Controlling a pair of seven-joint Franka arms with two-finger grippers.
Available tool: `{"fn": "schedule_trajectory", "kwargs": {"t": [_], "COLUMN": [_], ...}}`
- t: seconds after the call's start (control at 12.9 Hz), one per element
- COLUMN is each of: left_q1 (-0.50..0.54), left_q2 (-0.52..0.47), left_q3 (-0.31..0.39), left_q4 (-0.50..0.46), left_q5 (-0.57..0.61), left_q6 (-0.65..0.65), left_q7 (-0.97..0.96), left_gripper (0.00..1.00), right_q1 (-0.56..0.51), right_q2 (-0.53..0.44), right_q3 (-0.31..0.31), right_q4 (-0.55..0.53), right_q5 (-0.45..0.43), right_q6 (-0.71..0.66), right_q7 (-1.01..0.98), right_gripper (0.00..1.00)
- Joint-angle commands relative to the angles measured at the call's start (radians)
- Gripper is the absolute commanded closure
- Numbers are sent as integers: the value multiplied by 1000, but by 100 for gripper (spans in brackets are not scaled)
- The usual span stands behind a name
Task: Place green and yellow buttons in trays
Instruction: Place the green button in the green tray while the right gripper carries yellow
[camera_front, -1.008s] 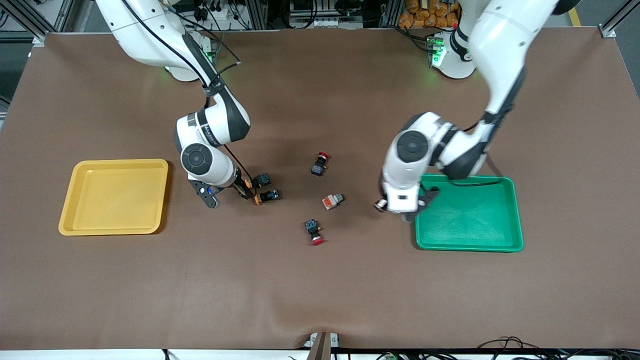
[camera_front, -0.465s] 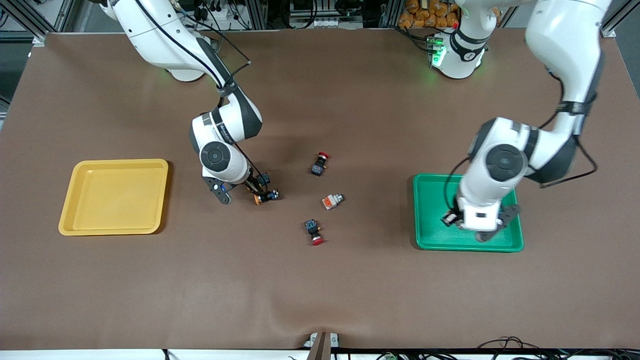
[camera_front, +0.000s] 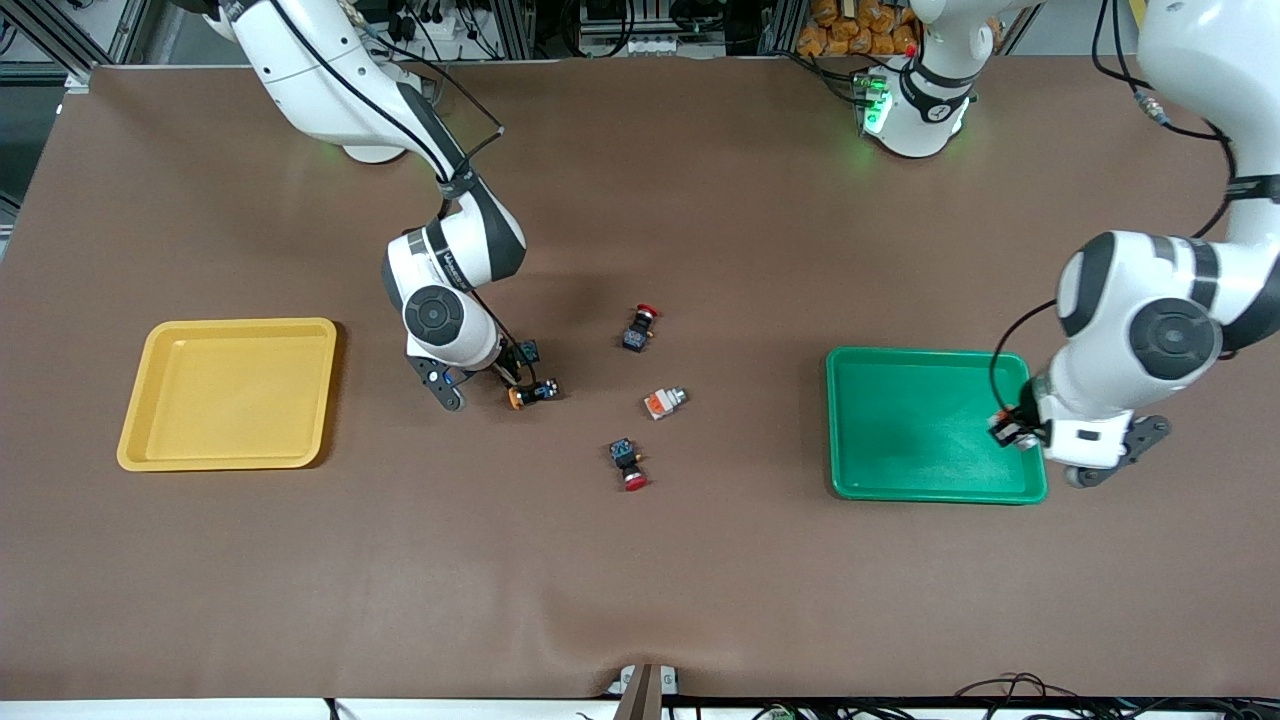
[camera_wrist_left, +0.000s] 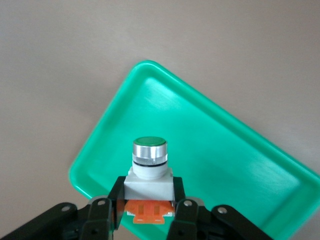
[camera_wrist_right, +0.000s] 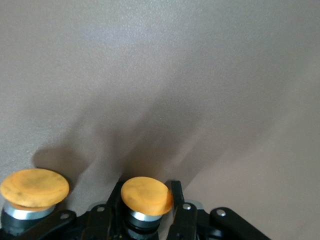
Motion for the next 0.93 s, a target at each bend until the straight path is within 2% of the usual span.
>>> {"fn": "schedule_trajectory", "kwargs": {"t": [0.0, 0.31, 0.39, 0.47, 0.54, 0.62, 0.85], "left_q1": [44, 55, 55, 55, 55, 54, 26], "left_q2": [28, 150, 166, 174, 174, 169, 146], "left_q3": [-18, -12, -12, -12, -10, -12, -19], "left_q4": [-24, -25, -24, -24, -24, -24, -24], "left_q5": [-18, -13, -13, -7, -6, -3, -4], "left_q6": [4, 139, 156, 163, 163, 163, 151], "left_q7": [54, 53, 53, 53, 53, 53, 33], "left_gripper": [100, 100, 90, 67, 28, 0, 0], "right_q1": [-7, -136, -174, -213, -239, -267, -450], "right_q2": [-11, -67, -84, -98, -106, -106, -98], "right_q3": [-9, -15, -26, -41, -59, -94, -112], "right_q4": [38, 145, 150, 148, 147, 144, 135], "right_q5": [-13, -14, -14, -16, -34, -69, -75], "right_q6": [-60, -368, -405, -423, -437, -443, -437], "right_q7": [-51, -264, -344, -439, -538, -632, -1000], "right_gripper": [100, 100, 100, 100, 100, 100, 100]}}
